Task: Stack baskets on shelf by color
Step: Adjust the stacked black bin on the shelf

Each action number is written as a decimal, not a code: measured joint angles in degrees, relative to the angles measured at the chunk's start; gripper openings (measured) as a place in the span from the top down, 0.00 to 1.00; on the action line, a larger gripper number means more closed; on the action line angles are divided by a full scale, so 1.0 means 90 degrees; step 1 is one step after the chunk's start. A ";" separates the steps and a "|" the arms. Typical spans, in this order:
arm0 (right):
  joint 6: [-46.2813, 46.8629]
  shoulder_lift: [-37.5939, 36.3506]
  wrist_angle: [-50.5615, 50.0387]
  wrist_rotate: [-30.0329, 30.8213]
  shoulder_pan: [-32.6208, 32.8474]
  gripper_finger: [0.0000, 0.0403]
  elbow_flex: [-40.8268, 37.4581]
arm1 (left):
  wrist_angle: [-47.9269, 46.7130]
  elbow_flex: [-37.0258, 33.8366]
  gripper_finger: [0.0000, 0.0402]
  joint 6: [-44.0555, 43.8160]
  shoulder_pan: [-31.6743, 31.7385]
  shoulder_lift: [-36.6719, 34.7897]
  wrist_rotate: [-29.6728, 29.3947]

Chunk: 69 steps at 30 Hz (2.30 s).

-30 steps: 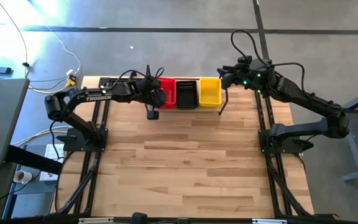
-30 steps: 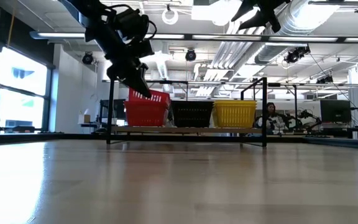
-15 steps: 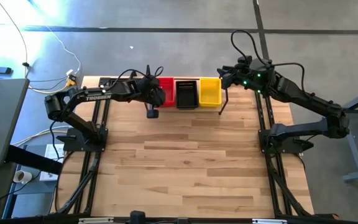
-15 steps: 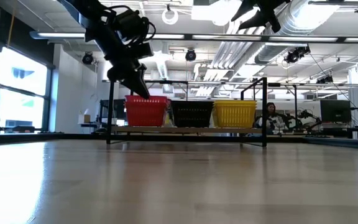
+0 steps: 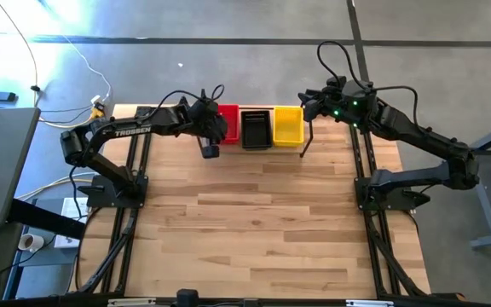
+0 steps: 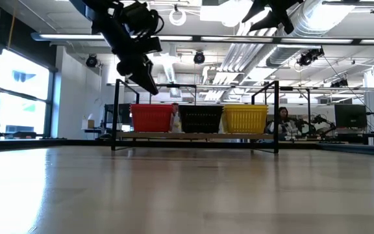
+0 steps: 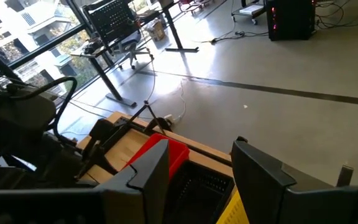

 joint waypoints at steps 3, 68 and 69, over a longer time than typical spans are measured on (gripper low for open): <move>0.0000 0.0000 0.0000 -0.0030 0.0000 0.61 0.0000 | -0.0268 0.0139 0.73 -0.0041 -0.0090 0.0000 0.0000; 0.0624 0.4401 0.1433 -0.0851 0.1408 0.61 0.0002 | -0.1345 0.1235 0.73 -0.1068 -0.0279 -0.1676 -0.2158; 0.0674 0.4401 0.1424 -0.0840 0.1408 0.61 0.0002 | -0.1349 0.1235 0.73 -0.1041 -0.0279 -0.1676 -0.2157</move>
